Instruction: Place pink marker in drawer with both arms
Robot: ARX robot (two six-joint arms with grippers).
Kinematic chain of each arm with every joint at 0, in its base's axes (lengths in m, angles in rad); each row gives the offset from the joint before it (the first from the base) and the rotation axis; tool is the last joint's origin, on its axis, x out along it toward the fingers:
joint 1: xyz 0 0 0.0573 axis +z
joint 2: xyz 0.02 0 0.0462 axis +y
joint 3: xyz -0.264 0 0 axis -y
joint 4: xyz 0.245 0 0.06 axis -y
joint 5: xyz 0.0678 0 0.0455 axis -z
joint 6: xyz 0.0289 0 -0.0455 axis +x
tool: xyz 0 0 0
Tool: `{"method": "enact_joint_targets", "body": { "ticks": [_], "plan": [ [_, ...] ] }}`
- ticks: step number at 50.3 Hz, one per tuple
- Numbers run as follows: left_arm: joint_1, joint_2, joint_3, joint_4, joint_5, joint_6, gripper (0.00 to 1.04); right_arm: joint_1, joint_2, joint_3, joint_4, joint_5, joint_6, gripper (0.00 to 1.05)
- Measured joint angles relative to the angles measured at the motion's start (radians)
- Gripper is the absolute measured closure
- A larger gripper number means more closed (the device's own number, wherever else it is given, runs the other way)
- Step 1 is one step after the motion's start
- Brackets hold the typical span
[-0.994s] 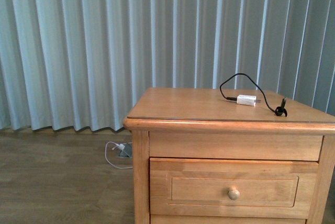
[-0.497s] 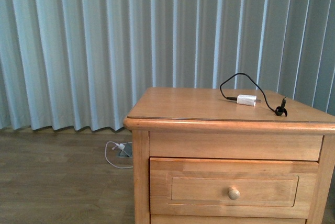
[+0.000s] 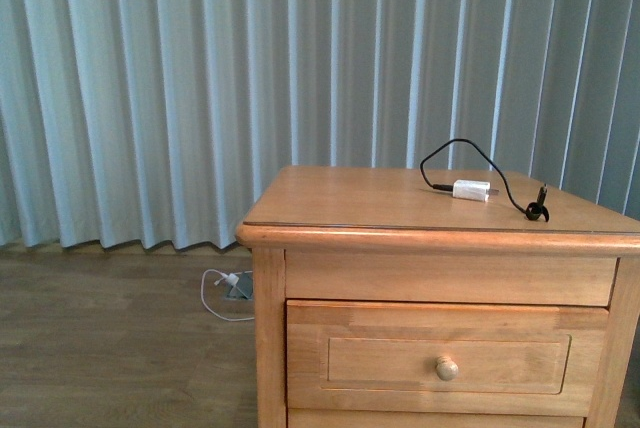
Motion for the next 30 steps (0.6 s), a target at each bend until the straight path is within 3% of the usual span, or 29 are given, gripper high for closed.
{"method": "enact_joint_targets", "body": {
  "ticks": [25, 30],
  "plan": [
    [0.000, 0.000, 0.000, 0.000, 0.000, 0.000, 0.06, 0.000, 0.000, 0.000, 0.000, 0.000, 0.000, 0.08],
    [0.000, 0.000, 0.000, 0.000, 0.000, 0.000, 0.06, 0.000, 0.000, 0.000, 0.000, 0.000, 0.001, 0.09]
  ]
}}
